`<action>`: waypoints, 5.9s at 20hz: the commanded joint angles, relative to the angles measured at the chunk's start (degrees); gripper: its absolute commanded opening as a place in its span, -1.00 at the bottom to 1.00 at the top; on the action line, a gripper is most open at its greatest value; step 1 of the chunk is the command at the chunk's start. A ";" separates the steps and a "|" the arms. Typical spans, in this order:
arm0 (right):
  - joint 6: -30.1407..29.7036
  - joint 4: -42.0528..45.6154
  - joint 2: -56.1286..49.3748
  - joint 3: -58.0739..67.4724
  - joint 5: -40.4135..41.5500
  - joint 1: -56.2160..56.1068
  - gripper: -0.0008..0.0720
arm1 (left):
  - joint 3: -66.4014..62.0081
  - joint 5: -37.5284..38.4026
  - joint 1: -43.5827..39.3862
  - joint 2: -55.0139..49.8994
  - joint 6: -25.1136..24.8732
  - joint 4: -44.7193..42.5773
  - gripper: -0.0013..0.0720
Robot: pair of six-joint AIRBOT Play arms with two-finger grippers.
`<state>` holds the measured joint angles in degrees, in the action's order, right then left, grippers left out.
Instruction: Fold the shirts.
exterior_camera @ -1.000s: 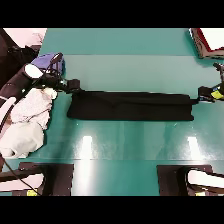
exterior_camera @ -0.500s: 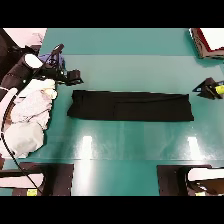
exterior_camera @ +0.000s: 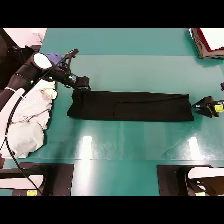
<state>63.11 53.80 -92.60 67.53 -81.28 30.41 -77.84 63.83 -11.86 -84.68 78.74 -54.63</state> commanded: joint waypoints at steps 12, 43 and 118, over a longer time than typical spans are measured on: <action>-3.23 -2.93 -0.02 -1.44 1.29 -7.87 -0.93 | -0.46 -11.50 -11.78 -2.95 2.95 0.96 -0.89; 13.25 -4.72 -0.17 47.74 -5.53 -53.90 -0.93 | -22.73 -3.72 -16.81 -23.08 3.87 -4.81 -0.90; 9.55 4.90 29.62 -20.68 29.86 27.06 -0.93 | -19.23 1.36 -4.42 4.96 0.74 -4.55 -0.89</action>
<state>72.34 51.37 -61.36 45.25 -48.47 53.39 -97.08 65.95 -15.64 -79.75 79.48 -58.96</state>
